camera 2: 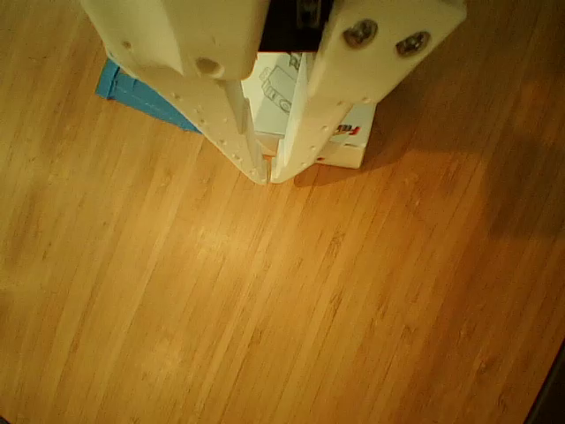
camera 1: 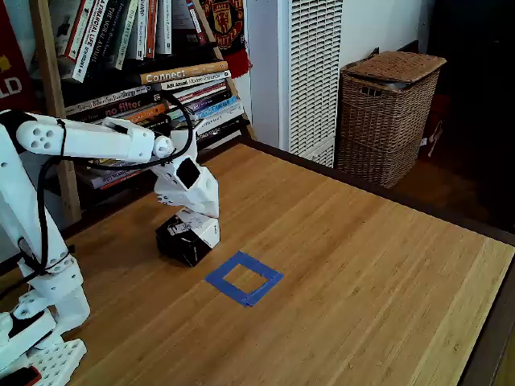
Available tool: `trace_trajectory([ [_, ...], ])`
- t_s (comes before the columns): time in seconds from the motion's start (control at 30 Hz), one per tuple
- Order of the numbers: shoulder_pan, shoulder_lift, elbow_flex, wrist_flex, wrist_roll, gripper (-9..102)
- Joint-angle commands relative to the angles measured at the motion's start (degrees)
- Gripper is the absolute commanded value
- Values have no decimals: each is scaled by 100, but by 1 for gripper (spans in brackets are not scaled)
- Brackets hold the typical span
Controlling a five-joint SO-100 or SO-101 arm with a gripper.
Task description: Push the box on top of the target
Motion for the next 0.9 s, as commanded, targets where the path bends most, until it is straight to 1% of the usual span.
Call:
trace_trajectory([
  [0.0, -18, 185, -18, -44, 70, 0],
  [0.13, -26, 158, -158, -211, 158, 0],
  [0.23, 88, 105, -308, -149, 105, 0],
  [0.5, 281, 123, -9, -677, 18, 0],
  [0.87, 686, 176, 422, -1020, -229, 0],
])
